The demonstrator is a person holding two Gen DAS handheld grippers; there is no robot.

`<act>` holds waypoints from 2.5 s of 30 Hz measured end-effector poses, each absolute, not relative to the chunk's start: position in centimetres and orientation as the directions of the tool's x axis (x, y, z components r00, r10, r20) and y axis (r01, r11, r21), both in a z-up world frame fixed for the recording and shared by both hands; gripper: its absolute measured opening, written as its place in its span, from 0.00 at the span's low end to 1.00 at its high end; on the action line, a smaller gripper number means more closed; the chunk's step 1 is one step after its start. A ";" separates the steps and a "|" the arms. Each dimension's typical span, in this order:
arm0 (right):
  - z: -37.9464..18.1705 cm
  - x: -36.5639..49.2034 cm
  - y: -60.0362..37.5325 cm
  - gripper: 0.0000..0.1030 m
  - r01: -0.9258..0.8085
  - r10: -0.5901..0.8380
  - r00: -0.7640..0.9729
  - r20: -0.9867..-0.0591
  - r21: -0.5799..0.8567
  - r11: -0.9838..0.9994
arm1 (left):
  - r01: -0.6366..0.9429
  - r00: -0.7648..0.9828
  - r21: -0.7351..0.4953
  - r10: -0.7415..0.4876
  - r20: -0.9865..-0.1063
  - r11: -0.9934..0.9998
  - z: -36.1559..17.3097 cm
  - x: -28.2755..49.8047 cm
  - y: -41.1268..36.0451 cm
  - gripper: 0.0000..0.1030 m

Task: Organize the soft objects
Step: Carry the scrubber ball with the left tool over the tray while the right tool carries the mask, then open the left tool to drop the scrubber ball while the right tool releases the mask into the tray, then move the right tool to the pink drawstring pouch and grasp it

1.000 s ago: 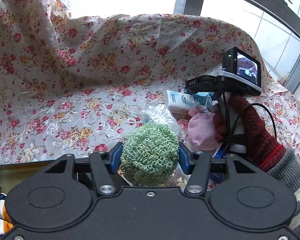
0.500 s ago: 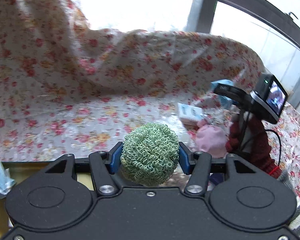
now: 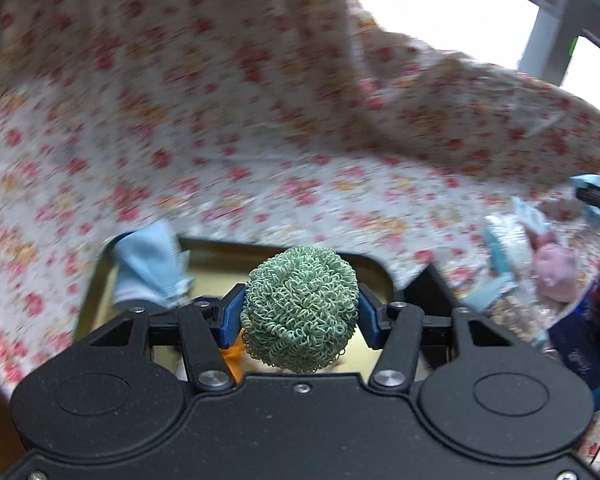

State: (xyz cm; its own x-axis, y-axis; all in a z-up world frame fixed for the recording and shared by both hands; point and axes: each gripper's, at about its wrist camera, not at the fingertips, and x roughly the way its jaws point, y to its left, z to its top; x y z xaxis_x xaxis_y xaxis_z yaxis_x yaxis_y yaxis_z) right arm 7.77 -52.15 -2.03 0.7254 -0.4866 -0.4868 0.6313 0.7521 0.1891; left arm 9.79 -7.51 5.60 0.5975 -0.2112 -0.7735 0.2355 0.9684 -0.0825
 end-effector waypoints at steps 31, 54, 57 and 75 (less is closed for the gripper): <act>2.2 -1.6 -17.6 0.50 0.085 0.075 0.798 -0.598 0.235 0.968 | 0.191 0.603 -0.125 -0.217 -0.768 0.974 4.3 12.7 -3.4 0.54; -0.5 -3.3 -22.3 0.77 0.221 0.025 0.778 -0.628 0.310 0.925 | 0.184 0.594 -0.090 -0.184 -0.783 0.979 3.4 12.0 -4.4 0.77; -0.6 -4.1 -23.7 0.77 0.257 0.012 0.783 -0.622 0.341 0.904 | 0.206 0.601 -0.089 -0.198 -0.774 0.975 4.0 11.1 -5.0 0.77; -0.4 -10.0 -34.0 0.78 0.484 -0.211 0.785 -0.582 0.365 0.795 | 0.457 0.573 -0.065 -0.349 -0.742 0.887 6.3 6.2 -15.2 0.80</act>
State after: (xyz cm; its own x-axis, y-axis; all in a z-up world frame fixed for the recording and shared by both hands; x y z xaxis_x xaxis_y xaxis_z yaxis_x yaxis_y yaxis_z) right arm -9.97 -34.03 -0.40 0.7852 -0.2108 -0.5823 0.4840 0.7954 0.3647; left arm 6.18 -15.19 6.28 0.5729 -0.3491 -0.7415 0.4569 0.8872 -0.0647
